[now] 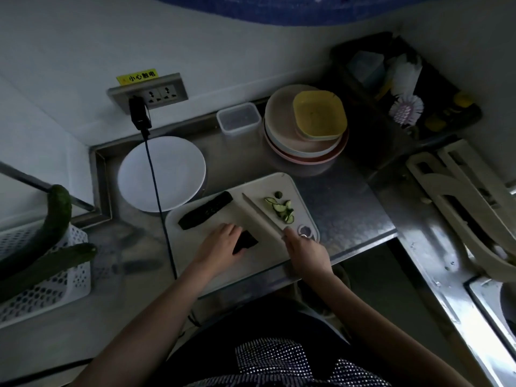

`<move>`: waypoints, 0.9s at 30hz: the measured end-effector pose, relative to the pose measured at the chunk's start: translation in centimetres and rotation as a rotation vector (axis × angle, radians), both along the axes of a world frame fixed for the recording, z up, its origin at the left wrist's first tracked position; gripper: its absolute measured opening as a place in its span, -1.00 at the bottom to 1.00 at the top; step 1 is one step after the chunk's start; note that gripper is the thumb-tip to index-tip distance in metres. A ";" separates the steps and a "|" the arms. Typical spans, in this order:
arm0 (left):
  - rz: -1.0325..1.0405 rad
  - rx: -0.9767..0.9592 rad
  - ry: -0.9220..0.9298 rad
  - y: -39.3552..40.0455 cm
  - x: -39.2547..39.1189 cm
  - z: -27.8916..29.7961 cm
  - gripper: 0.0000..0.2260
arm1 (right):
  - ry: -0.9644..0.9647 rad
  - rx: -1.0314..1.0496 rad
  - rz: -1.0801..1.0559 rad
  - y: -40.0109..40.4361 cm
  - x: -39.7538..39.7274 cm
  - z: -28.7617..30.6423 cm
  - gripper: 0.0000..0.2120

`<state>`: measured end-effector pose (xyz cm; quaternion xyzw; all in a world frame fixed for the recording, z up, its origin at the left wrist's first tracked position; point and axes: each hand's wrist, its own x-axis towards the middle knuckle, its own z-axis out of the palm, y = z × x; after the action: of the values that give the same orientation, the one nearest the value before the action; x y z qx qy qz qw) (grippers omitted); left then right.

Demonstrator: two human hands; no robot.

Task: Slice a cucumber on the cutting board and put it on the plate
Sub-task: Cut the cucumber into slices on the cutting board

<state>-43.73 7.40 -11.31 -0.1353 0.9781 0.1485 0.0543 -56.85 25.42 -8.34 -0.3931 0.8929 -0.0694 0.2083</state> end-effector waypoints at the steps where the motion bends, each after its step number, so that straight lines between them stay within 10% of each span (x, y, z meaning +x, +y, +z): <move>1: -0.006 -0.004 0.010 0.0 0.0 -0.1 -0.66 | -0.007 0.005 0.003 -0.3 0.2 -0.2 -0.79; 10: -0.013 0.007 0.112 0.4 0.0 -0.4 -0.64 | -0.042 -0.076 -0.203 0.7 0.1 0.5 -0.85; 17: -0.212 -0.165 0.345 0.9 0.9 -0.9 -0.75 | -0.066 -0.041 0.001 -0.4 3.9 1.4 -0.76; 27: -0.249 -0.151 0.225 1.3 1.3 -1.6 -0.67 | 0.005 0.022 0.113 0.2 5.5 0.7 -0.78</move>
<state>-42.39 8.69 -12.89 0.0007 0.9956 0.0812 -0.0478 -51.36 25.60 -7.59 -0.4408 0.8705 -0.0466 0.2140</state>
